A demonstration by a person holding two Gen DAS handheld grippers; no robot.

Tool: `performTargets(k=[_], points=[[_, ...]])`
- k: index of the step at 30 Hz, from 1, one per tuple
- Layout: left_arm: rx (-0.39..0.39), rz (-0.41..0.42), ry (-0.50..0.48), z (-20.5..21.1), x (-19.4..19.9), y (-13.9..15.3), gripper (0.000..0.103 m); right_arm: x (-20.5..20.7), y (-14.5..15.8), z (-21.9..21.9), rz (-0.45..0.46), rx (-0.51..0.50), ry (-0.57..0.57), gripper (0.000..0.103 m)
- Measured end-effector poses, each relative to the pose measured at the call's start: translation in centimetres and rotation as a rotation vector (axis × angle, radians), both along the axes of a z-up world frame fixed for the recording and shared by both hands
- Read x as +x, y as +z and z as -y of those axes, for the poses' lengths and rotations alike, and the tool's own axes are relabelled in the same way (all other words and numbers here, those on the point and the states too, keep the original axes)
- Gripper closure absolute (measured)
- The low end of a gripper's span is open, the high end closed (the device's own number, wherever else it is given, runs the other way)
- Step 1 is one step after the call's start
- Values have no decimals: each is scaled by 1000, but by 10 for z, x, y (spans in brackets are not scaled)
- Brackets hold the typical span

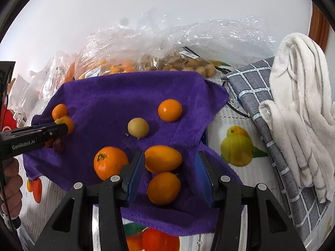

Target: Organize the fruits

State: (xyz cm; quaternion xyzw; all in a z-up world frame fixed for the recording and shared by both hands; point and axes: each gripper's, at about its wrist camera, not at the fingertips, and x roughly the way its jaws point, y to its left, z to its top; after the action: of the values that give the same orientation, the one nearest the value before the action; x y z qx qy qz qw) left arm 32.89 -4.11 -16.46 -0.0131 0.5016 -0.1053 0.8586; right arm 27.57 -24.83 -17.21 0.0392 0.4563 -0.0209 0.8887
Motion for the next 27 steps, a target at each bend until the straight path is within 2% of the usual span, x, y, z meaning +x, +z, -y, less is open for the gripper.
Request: performTargets(k=[3,7,13,18,22,23,25,27], points=[[8,19,6,-4,-10,12,53,-11,13,3,14,-2,-22,54],[12,60,3,-10,-36,36,45,-31,37,5,37,-14,-52,51],[21,130,4,-21,-90,71,37,-76,82,2,99,2,-76,40],[9,180,15,-27,-138,93,32,-114,111,-4,137,-6,-87,36],[9,218,40,-30,-172,107,24,-145,127,-11,166,-17,-79,35],[8,229,41,-30,-180,110,23,-154,131,-12,181,-19,-81,32],[17,249,41,-30,-196,116,19,-167,135,-15,203,-21,-82,17],[24,273,45,-31,-208,121,17,-179,139,-18,224,-29,-74,13]])
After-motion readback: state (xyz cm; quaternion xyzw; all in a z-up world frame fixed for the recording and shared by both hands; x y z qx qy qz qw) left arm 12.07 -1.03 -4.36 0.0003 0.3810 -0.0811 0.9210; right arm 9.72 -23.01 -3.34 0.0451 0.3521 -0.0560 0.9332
